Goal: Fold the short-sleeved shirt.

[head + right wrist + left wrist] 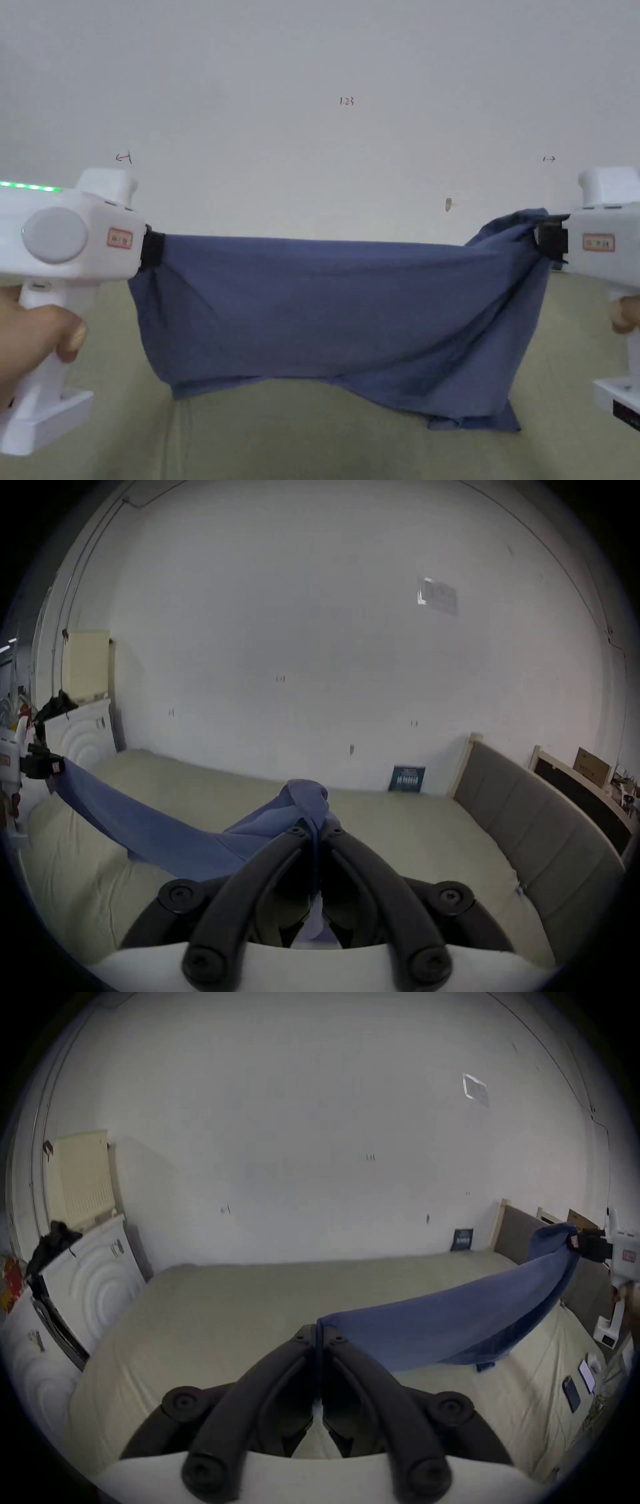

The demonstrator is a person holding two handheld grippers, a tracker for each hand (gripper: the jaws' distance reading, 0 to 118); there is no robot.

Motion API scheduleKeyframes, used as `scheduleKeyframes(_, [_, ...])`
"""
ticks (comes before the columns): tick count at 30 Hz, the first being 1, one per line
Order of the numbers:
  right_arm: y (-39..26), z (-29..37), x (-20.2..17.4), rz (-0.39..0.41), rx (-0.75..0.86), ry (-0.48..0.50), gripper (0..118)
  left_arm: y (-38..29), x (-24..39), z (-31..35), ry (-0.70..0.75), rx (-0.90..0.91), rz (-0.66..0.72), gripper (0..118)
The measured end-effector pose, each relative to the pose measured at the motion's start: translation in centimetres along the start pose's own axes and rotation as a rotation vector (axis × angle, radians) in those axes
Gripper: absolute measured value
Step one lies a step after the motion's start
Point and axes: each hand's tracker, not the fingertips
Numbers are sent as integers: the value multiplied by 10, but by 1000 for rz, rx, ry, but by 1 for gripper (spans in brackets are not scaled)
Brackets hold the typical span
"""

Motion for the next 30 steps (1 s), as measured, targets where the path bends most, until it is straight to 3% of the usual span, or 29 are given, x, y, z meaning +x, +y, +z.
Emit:
scheduleKeyframes(12, [-149,62,-5,-93,-189,5,5,-136,4,31,-86,-143,91,3])
scheduleKeyframes(23, [-252,129,-20,-198,-263,-13,5,-241,8,88,-56,-227,157,3])
scheduleKeyframes(30, [-303,143,-18,-334,-351,-22,5,-283,-13,74,-59,-275,155,3])
